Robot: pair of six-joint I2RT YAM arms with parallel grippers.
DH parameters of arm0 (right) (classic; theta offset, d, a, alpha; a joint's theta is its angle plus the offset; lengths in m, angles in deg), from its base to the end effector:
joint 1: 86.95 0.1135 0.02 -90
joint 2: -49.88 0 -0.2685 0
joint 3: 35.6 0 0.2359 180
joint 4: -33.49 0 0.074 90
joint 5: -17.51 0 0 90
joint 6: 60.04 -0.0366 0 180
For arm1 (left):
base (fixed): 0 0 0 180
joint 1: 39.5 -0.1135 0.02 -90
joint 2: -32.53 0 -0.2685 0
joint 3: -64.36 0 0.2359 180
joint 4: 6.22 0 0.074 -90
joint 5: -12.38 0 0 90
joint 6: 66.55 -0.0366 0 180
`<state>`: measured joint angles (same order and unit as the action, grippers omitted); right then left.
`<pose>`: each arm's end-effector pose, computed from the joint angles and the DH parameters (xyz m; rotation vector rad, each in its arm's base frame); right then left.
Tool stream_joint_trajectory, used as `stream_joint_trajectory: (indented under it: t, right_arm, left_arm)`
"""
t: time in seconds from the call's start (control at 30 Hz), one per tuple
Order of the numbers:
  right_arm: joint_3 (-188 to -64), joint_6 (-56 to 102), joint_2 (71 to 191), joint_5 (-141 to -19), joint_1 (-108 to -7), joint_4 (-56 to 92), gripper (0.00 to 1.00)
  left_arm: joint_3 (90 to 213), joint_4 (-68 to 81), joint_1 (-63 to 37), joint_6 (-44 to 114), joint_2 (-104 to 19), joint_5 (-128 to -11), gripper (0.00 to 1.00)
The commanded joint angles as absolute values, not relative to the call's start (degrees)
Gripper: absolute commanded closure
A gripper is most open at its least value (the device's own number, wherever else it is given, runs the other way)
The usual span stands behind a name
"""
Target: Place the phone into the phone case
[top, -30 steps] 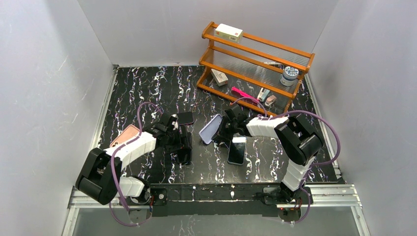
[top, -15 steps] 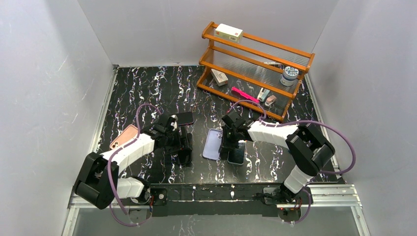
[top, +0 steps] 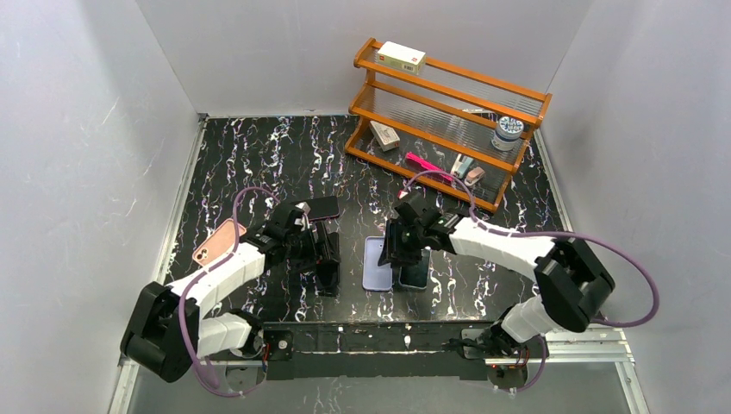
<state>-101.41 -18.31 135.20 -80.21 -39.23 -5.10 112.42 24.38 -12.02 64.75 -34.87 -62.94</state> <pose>0.1839 0.2095 0.2087 -0.0402 2.7791 0.7156 0.1819 -0.1050 0.1995 -0.1907 2.5832 -0.8078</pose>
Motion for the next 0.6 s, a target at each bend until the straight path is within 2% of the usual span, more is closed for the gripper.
stream_joint_trajectory:
  t: [0.0,0.23,0.43,0.57]
  right_arm:
    - [-98.9,-19.7,130.0,-84.7,-38.2,5.6,0.51]
    - [-90.4,-24.5,123.5,-89.6,-34.8,27.7,0.50]
    - [-92.0,-24.6,125.9,-87.9,-31.7,31.0,0.46]
    - [-94.4,-24.6,129.0,-86.2,-29.2,31.3,0.47]
  left_arm:
    - [111.6,21.0,-12.0,69.7,-31.6,-58.4,0.69]
    - [111.5,19.3,-12.0,73.6,-28.8,-57.2,0.69]
    - [111.7,18.8,-12.0,75.9,-26.8,-56.8,0.69]
    - [111.6,18.7,-12.0,76.9,-25.9,-56.5,0.70]
